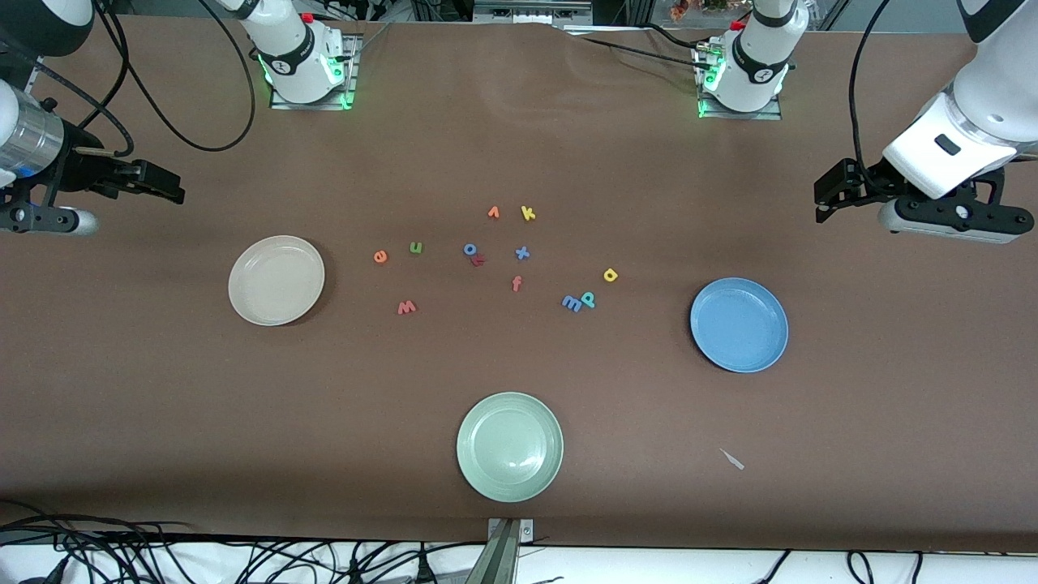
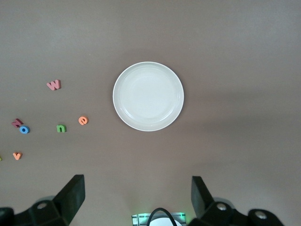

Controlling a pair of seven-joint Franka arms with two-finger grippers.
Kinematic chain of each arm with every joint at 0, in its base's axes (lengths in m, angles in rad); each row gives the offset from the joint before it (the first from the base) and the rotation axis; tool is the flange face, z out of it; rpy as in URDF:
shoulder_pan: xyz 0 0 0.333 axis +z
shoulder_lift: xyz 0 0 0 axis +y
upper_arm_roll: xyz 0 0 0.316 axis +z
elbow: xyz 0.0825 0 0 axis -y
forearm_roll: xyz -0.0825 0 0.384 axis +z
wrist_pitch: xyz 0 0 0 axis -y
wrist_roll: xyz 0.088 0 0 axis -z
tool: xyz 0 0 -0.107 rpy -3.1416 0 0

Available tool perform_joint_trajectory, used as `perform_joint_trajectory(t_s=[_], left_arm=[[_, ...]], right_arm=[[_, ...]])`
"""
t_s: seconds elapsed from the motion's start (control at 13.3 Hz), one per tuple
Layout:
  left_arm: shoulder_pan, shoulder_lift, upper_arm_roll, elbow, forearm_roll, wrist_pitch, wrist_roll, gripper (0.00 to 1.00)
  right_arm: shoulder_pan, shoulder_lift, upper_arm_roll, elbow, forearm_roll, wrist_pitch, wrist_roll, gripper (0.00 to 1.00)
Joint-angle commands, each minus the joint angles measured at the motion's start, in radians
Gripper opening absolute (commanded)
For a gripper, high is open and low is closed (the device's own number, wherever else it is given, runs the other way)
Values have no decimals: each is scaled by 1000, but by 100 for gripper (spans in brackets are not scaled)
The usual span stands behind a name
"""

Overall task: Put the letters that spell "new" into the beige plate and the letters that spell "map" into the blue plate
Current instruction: 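Move the left gripper to the yellow letter while the right gripper reaches letters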

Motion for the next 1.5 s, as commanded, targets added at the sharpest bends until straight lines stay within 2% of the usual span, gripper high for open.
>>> perform_joint_trajectory(t_s=[0.0,0.3,0.38,0.68,1.05,1.2,1.43], left_arm=[[-8,69,-39,20,-7,-10,-4,100],[-41,158,-42,20,-16,51,-6,100],[-66,184,-42,20,-16,55,-6,100],[-174,296,-41,19,-16,87,-7,100],[-237,425,-41,-6,-16,197,-9,100],[-276,453,-41,-47,-15,265,-42,100],[-313,453,-41,-208,-15,465,-93,100]], right_arm=[[-8,4,7,12,5,-5,-13,100],[-6,10,9,11,20,-4,-14,100],[-5,15,10,11,43,-4,-19,100],[24,31,25,12,45,-5,-24,100],[181,140,26,11,51,19,18,100],[234,178,26,6,51,65,96,100],[281,203,26,-80,51,220,119,100]])
